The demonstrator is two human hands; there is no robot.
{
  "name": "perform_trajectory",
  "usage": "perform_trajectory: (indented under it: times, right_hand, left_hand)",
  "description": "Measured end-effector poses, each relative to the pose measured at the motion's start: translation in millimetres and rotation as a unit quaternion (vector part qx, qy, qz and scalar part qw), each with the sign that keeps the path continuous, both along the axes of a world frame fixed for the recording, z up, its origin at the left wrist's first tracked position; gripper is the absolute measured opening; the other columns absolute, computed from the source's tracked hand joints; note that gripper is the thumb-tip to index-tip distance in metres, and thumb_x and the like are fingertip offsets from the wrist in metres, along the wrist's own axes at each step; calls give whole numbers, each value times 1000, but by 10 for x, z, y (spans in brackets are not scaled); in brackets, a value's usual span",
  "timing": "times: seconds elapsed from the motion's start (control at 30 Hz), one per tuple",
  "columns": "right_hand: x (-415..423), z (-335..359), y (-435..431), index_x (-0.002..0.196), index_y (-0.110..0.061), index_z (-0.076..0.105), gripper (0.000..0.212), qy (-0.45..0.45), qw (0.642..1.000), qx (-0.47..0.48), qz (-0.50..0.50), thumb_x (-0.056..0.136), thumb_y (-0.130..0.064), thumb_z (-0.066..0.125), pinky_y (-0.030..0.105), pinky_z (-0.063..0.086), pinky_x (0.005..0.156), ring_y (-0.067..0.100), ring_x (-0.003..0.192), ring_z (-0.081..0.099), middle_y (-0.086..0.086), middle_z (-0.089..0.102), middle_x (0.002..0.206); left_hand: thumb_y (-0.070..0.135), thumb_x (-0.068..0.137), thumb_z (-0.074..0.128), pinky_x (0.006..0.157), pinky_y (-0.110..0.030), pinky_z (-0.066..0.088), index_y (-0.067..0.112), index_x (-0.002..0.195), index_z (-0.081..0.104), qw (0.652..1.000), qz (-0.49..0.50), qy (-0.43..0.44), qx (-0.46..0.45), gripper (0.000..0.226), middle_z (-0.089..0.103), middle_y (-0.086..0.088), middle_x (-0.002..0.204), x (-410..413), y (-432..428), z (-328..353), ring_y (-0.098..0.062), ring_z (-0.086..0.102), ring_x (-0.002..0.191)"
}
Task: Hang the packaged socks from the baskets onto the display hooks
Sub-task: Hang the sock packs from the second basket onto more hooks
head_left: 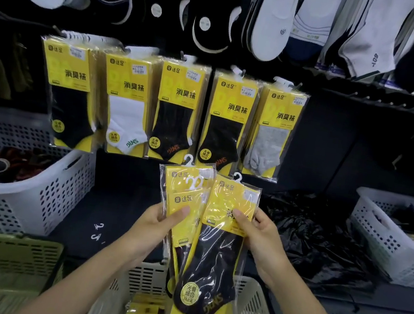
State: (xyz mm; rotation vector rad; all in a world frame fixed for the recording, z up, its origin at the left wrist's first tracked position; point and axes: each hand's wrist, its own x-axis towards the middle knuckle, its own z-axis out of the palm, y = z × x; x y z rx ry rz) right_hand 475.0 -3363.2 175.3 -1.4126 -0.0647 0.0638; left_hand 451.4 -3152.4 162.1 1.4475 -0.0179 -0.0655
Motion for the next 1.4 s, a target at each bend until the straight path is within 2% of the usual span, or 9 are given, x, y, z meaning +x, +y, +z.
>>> perform_trajectory:
  times: [0.13,0.37,0.57,0.67,0.77,0.93,1.07,1.2,1.4]
  right_hand:
    - [18,14,-50,113,-16,64,21,14,1000,7,-14,94,-17,56,35,52,92,17,98,70,2,74,103]
    - [448,562,-473,111,-13,65,21,-38,993,14,-113,93,-19,56,38,52,91,21,97,69,4,74,101]
    - [1144,1247,-796,97,-19,66,9,-90,978,-17,-190,93,-22,59,37,52,89,19,93,68,2,73,98]
    - [1435,1399,-834,104,-15,65,14,-103,979,-44,-173,93,-21,60,30,53,81,17,91,68,1,72,97]
    - [1620,1426,-813,105,-16,65,15,-116,981,-65,-144,93,-21,59,18,53,68,9,85,69,-3,72,95]
    - [1893,1353,-732,116,-10,61,24,-111,983,-77,-124,94,-18,56,30,52,85,18,97,66,5,70,106]
    - [2079,1293,-593,111,-2,61,34,-70,970,-61,-224,86,-23,69,35,50,92,23,100,63,12,67,109]
    - [2014,1231,-496,107,-6,55,41,-24,924,-71,-376,78,-23,78,28,43,76,18,88,53,13,59,112]
    - [1305,1260,-141,96,-18,66,28,-116,984,-79,-112,83,-42,61,21,53,75,11,87,67,0,70,94]
  left_hand:
    - [50,71,63,91,-31,48,23,111,66,998,62,-20,5,48,72,2,106,24,33,113,-13,68,100]
    - [50,71,63,59,-6,48,31,100,66,985,140,-94,18,35,72,22,90,372,74,842,5,67,83]
    - [61,65,63,72,-15,41,40,87,64,974,187,-124,34,31,68,25,84,739,-90,1365,9,57,84]
    - [63,66,63,82,-26,42,41,88,64,972,188,-135,34,31,67,24,90,888,-132,1437,6,57,90]
    - [60,67,62,69,-15,39,41,86,62,969,195,-147,29,27,67,33,77,983,-147,1443,15,60,76]
    - [58,67,63,65,-11,36,41,87,63,968,202,-150,19,26,64,40,76,1086,-105,1414,18,58,73]
    - [56,70,64,65,-10,35,40,91,62,966,209,-153,17,27,66,36,77,1140,-45,1400,20,58,73]
    - [56,71,66,67,-11,36,39,93,63,965,216,-148,16,29,66,29,82,1123,-26,1405,14,55,79]
    - [48,75,66,50,-2,42,36,92,63,971,183,-154,7,21,66,37,78,993,-182,1385,22,58,73]
